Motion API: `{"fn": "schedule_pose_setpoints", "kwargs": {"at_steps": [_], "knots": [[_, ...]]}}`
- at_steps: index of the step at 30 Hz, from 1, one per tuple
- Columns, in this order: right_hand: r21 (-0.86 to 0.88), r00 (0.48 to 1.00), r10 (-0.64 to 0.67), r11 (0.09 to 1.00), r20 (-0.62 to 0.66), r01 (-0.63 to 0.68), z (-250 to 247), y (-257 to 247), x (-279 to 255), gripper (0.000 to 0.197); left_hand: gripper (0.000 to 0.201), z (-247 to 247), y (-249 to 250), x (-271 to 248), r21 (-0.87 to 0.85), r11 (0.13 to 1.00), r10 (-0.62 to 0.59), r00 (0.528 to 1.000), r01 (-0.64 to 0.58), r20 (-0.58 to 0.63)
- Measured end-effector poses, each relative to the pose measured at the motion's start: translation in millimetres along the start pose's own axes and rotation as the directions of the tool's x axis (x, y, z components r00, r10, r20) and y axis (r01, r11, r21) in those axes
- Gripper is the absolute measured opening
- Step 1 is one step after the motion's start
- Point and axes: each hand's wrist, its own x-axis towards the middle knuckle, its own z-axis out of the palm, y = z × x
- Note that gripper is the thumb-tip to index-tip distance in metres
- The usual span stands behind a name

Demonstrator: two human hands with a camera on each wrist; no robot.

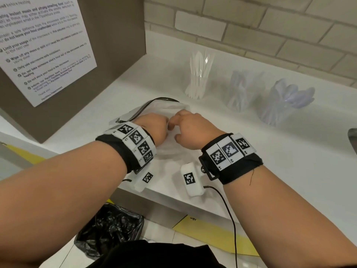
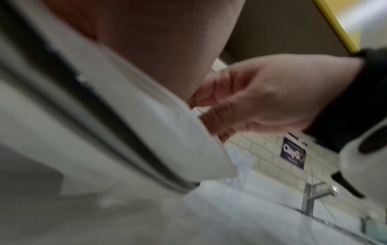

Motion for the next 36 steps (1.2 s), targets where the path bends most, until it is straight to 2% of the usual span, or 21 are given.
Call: {"fn": "schedule_pose_setpoints", "kwargs": {"at_steps": [2,4,6,8,10,13,17,21,24,26,28,30,31,32,33,34,36], "knots": [[-0.039,1.000,0.026,0.999,-0.009,-0.027,1.4,1.8,3.1,0.029,0.023,1.5,5.8,3.8,0.032,0.999,-0.020,1.000,0.020,-0.002],[-0.083,0.998,0.049,0.995,-0.027,-0.051,1.6,3.3,6.7,0.025,0.024,-0.2,10.8,4.6,0.085,0.994,-0.063,0.998,0.065,-0.023],[-0.119,0.996,0.067,0.990,-0.061,-0.074,2.4,5.4,10.1,0.032,0.023,-0.2,11.4,6.2,0.118,0.990,-0.078,0.996,0.082,-0.038],[-0.116,0.994,0.067,0.990,-0.086,-0.077,3.1,7.8,11.8,0.048,0.021,2.5,8.9,9.8,0.122,0.992,-0.036,0.999,0.040,-0.034],[-0.103,0.993,0.059,0.992,-0.101,-0.070,2.5,10.4,12.6,0.058,0.019,3.6,6.2,11.9,0.155,0.987,-0.035,0.999,0.033,0.010],[-0.086,0.991,0.081,0.992,-0.105,-0.091,-1.6,19.9,14.4,0.055,0.019,-1.9,2.9,14.6,0.167,0.986,-0.021,0.997,0.009,0.072],[-0.107,0.995,0.087,0.990,-0.047,-0.092,-1.1,30.2,15.0,0.047,0.028,-20.5,-8.7,11.6,0.065,0.994,0.090,0.995,-0.088,-0.034],[0.025,0.996,0.016,1.000,-0.085,-0.014,2.6,25.3,14.0,0.051,0.030,-21.9,-16.6,2.4,0.095,0.994,0.045,0.996,-0.053,0.083],[0.085,0.996,-0.018,0.996,-0.093,0.026,6.7,20.9,14.7,0.057,0.022,-26.5,-14.3,-7.8,0.008,0.996,0.091,0.995,-0.092,0.045],[0.121,0.997,-0.020,0.992,-0.078,0.030,9.1,19.9,14.1,0.059,0.017,-38.8,-15.2,-16.1,-0.116,0.979,0.163,0.986,-0.167,-0.046],[0.153,0.998,-0.016,0.988,-0.068,0.027,10.6,18.5,13.7,0.058,0.022,-52.9,-23.0,-23.2,-0.293,0.937,0.147,0.976,-0.189,-0.159],[0.133,0.998,-0.006,0.991,-0.056,0.013,12.9,15.6,14.5,0.056,0.026,-59.9,-37.1,-24.8,-0.477,0.857,0.061,0.958,-0.195,-0.282],[0.112,0.999,0.007,0.994,-0.042,-0.002,14.3,13.3,15.4,0.057,0.026,-60.4,-43.8,-23.8,-0.567,0.797,0.009,0.943,-0.207,-0.331],[0.094,0.999,0.016,0.995,-0.034,-0.012,16.0,10.5,16.0,0.058,0.024,-59.0,-50.0,-22.5,-0.676,0.699,-0.040,0.931,-0.234,-0.364],[0.082,1.000,0.020,0.996,-0.024,-0.018,18.8,6.1,17.1,0.059,0.021,-57.8,-53.5,-21.9,-0.787,0.548,-0.080,0.919,-0.284,-0.387],[0.075,1.000,0.017,0.997,-0.023,-0.015,21.7,1.0,18.1,0.060,0.017,-56.9,-56.8,-21.2,-0.868,0.356,-0.109,0.908,-0.345,-0.405],[0.093,1.000,0.007,0.996,-0.026,-0.005,29.0,-13.9,21.5,0.058,0.010,-55.7,-64.2,-18.9,-0.897,-0.022,-0.131,0.891,-0.442,-0.436]]}}
